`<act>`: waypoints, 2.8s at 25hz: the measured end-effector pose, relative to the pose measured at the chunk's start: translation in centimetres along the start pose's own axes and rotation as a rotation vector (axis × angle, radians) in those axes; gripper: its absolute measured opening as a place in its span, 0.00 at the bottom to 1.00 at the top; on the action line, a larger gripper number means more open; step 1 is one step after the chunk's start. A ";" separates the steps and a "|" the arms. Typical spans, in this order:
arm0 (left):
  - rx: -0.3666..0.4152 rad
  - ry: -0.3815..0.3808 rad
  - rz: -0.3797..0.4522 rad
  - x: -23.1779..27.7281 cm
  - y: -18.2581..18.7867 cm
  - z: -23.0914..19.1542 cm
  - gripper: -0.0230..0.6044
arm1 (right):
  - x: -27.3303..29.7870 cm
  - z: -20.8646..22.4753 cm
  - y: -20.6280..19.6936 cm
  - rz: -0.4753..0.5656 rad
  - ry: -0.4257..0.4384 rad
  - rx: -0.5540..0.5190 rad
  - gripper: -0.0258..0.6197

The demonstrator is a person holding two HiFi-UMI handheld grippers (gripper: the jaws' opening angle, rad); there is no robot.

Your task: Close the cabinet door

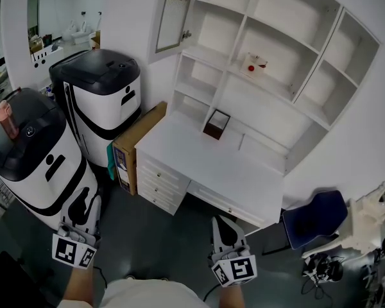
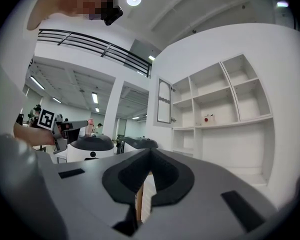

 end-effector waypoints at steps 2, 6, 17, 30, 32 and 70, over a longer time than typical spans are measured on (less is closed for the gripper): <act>0.001 0.007 -0.005 0.6 0.0 0.4 0.27 | -0.2 0.9 -0.1 0.002 0.002 0.007 0.04; -0.003 0.025 -0.018 1.6 -0.3 1.4 0.44 | -0.7 2.7 -0.8 0.010 -0.004 0.032 0.04; 0.033 0.069 -0.032 5.8 -0.4 1.3 0.65 | -1.0 7.1 -3.6 -0.001 -0.043 0.109 0.04; -0.067 0.011 -0.059 22.9 -11.1 -8.7 0.65 | 16.5 12.5 -5.8 -0.056 -0.092 0.059 0.04; -0.079 -0.019 -0.039 27.2 -12.2 -11.2 0.65 | 20.9 13.7 -5.4 -0.048 -0.103 0.057 0.04; -0.032 -0.096 0.238 55.7 -10.1 -19.5 0.64 | 38.7 26.4 -7.2 0.002 -0.107 0.153 0.04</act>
Point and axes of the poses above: the fingertips, and each gripper's own axes: x forward along the fingers, z to its right, y out of its top, the point moved 10 cm from there along -x, backward along the fingers, and after that the axes turned 7 degrees about z, right-handed, at the moved point
